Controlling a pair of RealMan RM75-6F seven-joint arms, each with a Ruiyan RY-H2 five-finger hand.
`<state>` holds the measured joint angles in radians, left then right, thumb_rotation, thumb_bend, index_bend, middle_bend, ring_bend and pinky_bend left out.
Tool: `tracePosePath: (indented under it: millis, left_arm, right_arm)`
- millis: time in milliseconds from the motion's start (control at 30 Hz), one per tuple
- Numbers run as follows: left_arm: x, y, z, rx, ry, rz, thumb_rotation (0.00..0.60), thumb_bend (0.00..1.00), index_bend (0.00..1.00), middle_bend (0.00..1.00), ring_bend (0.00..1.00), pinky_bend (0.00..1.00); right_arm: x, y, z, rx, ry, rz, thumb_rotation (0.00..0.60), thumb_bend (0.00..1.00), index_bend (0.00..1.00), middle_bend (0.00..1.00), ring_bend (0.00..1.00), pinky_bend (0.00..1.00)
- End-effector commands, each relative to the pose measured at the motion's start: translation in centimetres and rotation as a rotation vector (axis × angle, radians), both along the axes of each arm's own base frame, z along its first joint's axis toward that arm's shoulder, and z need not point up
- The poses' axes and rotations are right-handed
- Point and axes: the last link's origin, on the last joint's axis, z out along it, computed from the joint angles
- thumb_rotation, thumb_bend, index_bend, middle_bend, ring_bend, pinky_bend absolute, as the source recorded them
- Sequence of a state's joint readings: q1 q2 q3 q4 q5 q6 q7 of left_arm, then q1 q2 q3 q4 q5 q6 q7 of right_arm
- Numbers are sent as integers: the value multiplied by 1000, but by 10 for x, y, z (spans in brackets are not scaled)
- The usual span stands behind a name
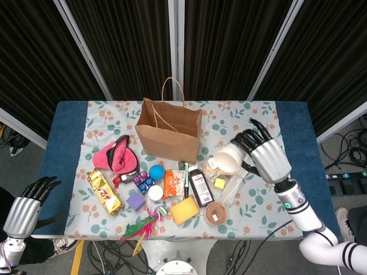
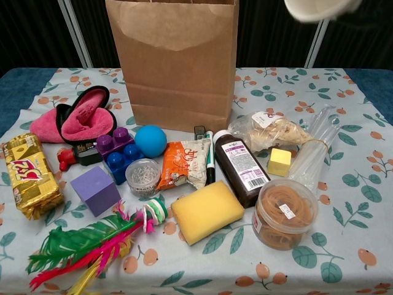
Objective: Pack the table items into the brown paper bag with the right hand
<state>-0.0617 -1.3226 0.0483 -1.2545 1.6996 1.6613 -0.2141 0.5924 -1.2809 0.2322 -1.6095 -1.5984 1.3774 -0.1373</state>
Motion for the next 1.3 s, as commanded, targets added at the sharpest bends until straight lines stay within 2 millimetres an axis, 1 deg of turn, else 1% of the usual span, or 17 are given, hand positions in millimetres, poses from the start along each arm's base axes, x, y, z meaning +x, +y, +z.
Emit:
tracePosePath:
  millis: [33,133,233,367,500,600,633,767,800,867,1000,1167,1233,1300]
  left_arm:
    - [0,3,1,-3,-1,-5,600,106,263,266,174,253]
    - [2,8,3,-7,4,-20,600,106,263,266,174,253]
    - [4,13,5,-7,3,-29,600,106,262,266,174,253]
    - [5,18,4,-7,1,-33,600,110,263,266,174,253]
    - [5,22,4,-12,-1,-31,600,109,263,266,174,253]
    - [3,22,5,-10,-1,-28,600,110,263,266,174,253]
    - [3,22,6,-8,-2,-25,600,110,263,266,174,253]
    - [1,20,7,-9,-4,-22,600,110,262,266,174,253]
    - [2,20,7,-10,-7,-22,600,110,263,266,174,253]
    - [2,19,6,-13,-12,-22,600,109,263,266,174,253]
    - [5,17,3,-20,-11,-30,600,110,263,266,174,253]
    - [8,15,1,-26,-12,-36,600,110,263,266,174,253]
    - [9,15,1,-26,-12,-37,600,110,263,266,174,253]
    - [10,14,2,-24,-14,-37,600,110,262,266,174,253]
  right_arm:
    - [86,-37,-2,22,-208,-15,600,255,589,464,290,131]
    - [112,-55,-19,40,-272,-48,600,258,589,463,290,131]
    - [129,-69,-40,100,-363,-104,600,261,589,462,290,131]
    - [137,-81,-70,205,-469,-198,600,261,593,460,290,131]
    - [141,-86,-89,249,-528,-243,600,258,586,448,290,132]
    - [141,-87,-98,287,-532,-260,600,206,513,397,246,108]
    - [141,-87,-98,305,-535,-259,600,169,466,368,209,84]
    - [141,-86,-93,344,-539,-247,600,27,276,295,79,4]
    - [140,-86,-90,348,-542,-246,600,7,231,270,52,0]
    - [139,-85,-82,340,-544,-238,600,0,172,233,18,0]
    - [135,-81,-62,311,-554,-218,600,0,131,202,0,0]
    - [121,-70,-34,268,-522,-184,600,0,119,192,0,0]
    - [110,-62,-21,231,-465,-156,600,3,117,200,3,0]
    - [95,-53,-12,192,-351,-132,600,6,118,213,13,0]
